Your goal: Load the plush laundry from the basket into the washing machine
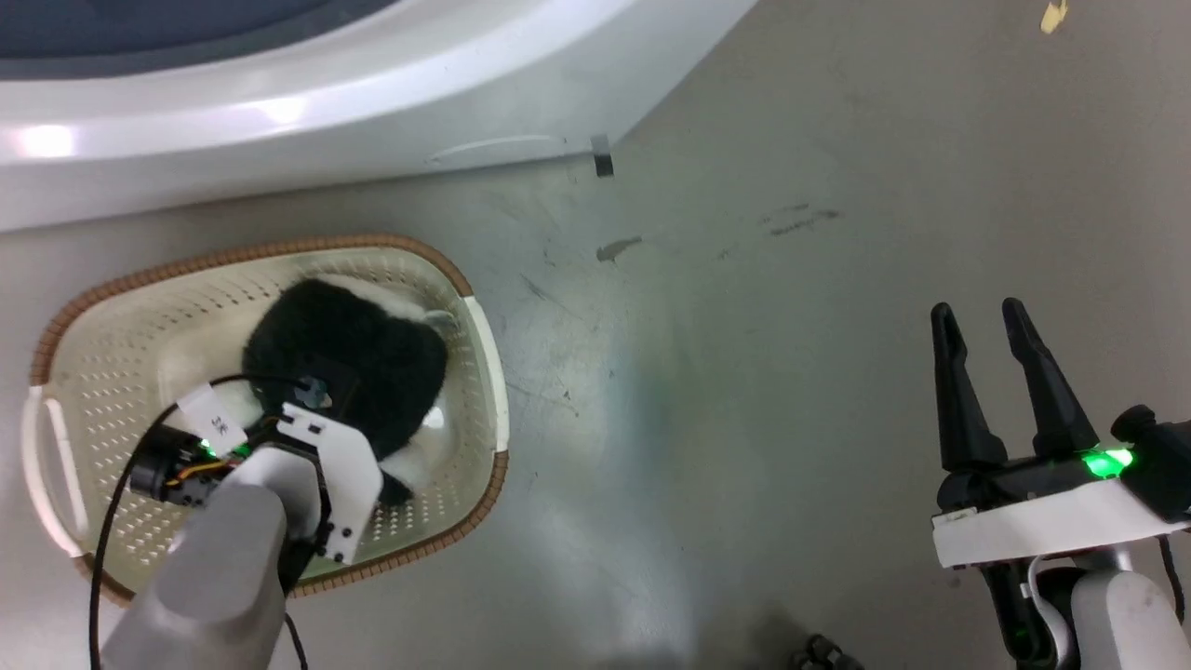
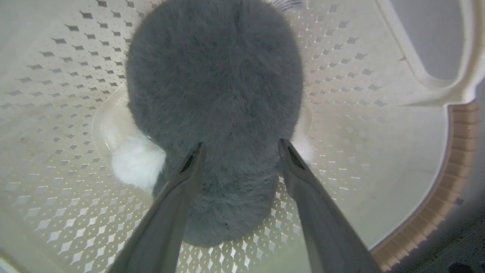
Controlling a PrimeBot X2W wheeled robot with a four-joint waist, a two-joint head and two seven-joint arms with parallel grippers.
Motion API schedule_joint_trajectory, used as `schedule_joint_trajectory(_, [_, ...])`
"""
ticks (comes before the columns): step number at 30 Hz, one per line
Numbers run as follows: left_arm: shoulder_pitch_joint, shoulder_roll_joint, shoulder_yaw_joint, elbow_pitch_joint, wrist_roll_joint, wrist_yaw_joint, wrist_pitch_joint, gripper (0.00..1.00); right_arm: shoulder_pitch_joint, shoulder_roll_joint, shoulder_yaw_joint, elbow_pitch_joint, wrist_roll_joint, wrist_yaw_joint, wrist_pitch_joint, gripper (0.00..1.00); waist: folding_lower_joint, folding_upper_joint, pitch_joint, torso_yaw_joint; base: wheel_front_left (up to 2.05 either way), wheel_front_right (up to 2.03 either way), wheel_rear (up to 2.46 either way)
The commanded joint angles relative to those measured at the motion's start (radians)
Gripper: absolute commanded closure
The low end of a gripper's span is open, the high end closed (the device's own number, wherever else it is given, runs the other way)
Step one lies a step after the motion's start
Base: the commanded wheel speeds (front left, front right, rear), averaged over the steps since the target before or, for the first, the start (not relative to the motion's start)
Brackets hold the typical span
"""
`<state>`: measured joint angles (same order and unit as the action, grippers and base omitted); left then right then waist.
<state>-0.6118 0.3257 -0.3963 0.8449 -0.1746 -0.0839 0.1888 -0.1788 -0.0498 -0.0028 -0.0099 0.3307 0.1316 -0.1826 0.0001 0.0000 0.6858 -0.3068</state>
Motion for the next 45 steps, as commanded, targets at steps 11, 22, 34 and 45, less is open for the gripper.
schedule_joint_trajectory(11, [-0.146,0.02,-0.03,0.146,-0.075,-0.012,0.055,0.0,-0.03,0.0,0.004,-0.011,0.053,-0.001,-0.031,0.0,-0.0001,0.0,0.115,-0.036,0.0,0.0,0.0])
schedule_joint_trajectory(22, [-0.256,0.032,-0.107,0.27,-0.09,-0.01,0.085,0.0,-0.026,0.0,-0.005,-0.024,0.074,-0.001,-0.054,0.0,-0.0001,0.0,0.217,-0.06,0.0,0.0,0.0])
schedule_joint_trajectory(34, [-0.274,0.076,-0.102,0.399,-0.196,0.014,-0.048,1.0,-0.089,0.0,0.053,0.026,0.123,-0.001,-0.079,0.0,-0.0001,0.0,0.222,-0.136,0.0,0.0,0.0])
schedule_joint_trajectory(45, [-0.155,-0.01,-0.085,0.391,-0.257,-0.021,-0.244,1.0,-0.055,0.0,-0.01,0.055,0.012,-0.001,-0.079,0.0,-0.0001,0.0,-0.064,-0.039,0.0,0.0,0.0])
